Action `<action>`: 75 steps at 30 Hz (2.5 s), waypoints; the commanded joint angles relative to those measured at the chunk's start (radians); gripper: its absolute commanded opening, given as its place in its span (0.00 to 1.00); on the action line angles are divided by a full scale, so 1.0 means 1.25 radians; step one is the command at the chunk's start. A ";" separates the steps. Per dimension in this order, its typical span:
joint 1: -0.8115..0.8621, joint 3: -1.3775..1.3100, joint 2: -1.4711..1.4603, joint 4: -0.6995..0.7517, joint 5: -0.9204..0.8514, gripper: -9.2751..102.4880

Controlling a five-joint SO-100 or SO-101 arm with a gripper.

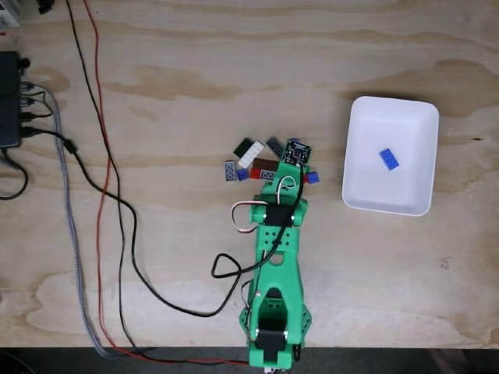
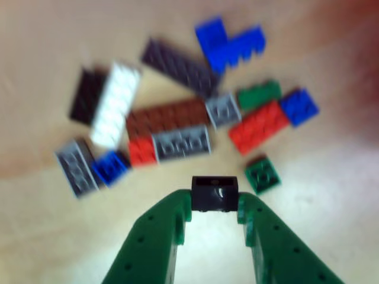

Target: Put all lego bricks in the bin.

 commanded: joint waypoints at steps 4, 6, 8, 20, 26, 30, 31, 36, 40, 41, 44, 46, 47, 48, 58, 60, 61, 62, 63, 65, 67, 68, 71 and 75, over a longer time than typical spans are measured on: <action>0.384 -0.129 -0.015 -0.157 -0.043 0.08; 0.466 -0.108 -0.065 -0.216 -0.083 0.08; 0.533 -0.099 -0.117 -0.263 -0.113 0.08; 0.577 -0.118 -0.137 -0.260 -0.093 0.36; 0.221 -0.153 0.082 0.269 -0.112 0.31; 0.061 -0.011 0.033 0.287 -0.146 0.29; 0.058 0.038 0.002 0.234 -0.173 0.30; 0.013 0.172 -0.135 0.050 -0.268 0.29; 0.052 0.146 -0.243 -0.061 -0.306 0.29; 0.063 0.140 -0.264 -0.081 -0.315 0.29; 0.090 0.110 -0.333 -0.144 -0.340 0.28; 0.107 0.087 -0.369 -0.173 -0.353 0.27; 0.114 0.076 -0.383 -0.183 -0.360 0.27; 0.119 0.065 -0.398 -0.191 -0.362 0.27; 0.104 0.043 -0.434 -0.280 -0.363 0.21; 0.098 0.036 -0.433 -0.281 -0.363 0.17; 0.091 0.037 -0.426 -0.276 -0.364 0.14; 0.083 0.044 -0.414 -0.275 -0.361 0.10; 0.076 0.056 -0.394 -0.269 -0.360 0.08; 0.053 0.087 -0.344 -0.249 -0.340 0.08; 0.017 0.092 -0.274 -0.198 -0.277 0.08; -0.004 0.086 -0.220 -0.168 -0.220 0.08; -0.015 0.064 0.060 -0.166 -0.029 0.08; 0.164 -0.015 0.285 -0.237 0.002 0.08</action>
